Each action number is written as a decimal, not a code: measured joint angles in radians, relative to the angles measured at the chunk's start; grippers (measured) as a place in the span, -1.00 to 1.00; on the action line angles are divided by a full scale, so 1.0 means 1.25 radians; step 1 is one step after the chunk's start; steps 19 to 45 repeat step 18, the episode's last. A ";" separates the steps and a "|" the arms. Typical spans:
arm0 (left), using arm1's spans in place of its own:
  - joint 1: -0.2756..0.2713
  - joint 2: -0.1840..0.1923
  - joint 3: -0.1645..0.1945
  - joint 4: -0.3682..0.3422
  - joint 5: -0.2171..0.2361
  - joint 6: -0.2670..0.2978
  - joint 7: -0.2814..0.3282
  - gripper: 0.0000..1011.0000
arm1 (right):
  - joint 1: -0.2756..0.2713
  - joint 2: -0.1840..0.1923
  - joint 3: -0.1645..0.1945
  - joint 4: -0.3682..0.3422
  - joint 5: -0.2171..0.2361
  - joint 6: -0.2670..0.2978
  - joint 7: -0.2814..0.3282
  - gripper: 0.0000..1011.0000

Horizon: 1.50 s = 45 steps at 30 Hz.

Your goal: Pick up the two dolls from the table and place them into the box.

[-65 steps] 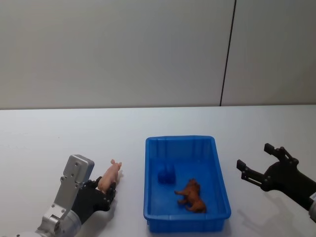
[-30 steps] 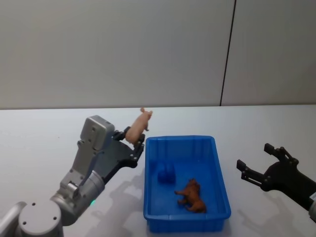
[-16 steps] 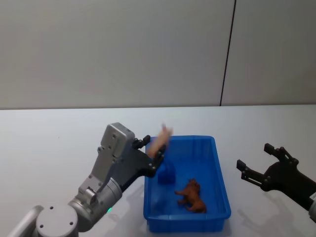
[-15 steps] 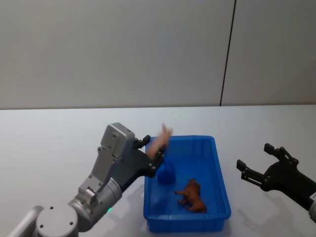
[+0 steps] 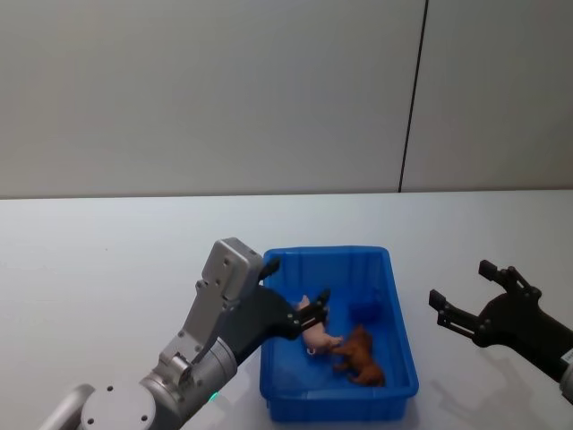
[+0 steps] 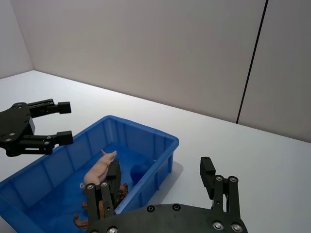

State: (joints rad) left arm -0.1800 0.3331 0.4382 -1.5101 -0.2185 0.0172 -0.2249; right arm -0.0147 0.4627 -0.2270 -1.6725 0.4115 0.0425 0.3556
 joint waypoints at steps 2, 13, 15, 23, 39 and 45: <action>0.002 0.000 0.000 0.000 0.001 -0.006 0.000 0.95 | 0.000 0.000 0.000 0.000 0.000 0.000 0.000 0.98; 0.011 0.008 -0.005 -0.012 0.004 -0.045 0.013 0.98 | 0.000 0.000 0.000 0.000 0.000 0.000 0.000 0.98; 0.012 0.009 -0.006 -0.013 0.004 -0.048 0.014 0.98 | 0.000 0.000 0.000 0.000 0.000 0.000 0.000 0.98; 0.013 0.010 -0.007 -0.015 0.004 -0.054 0.016 0.98 | 0.000 0.000 0.000 0.000 0.000 0.000 0.000 0.98; 0.013 0.010 -0.007 -0.015 0.004 -0.054 0.016 0.98 | 0.000 0.000 0.000 0.000 0.000 0.000 0.000 0.98; 0.013 0.010 -0.007 -0.015 0.004 -0.054 0.016 0.98 | 0.000 0.000 0.000 0.000 0.000 0.000 0.000 0.98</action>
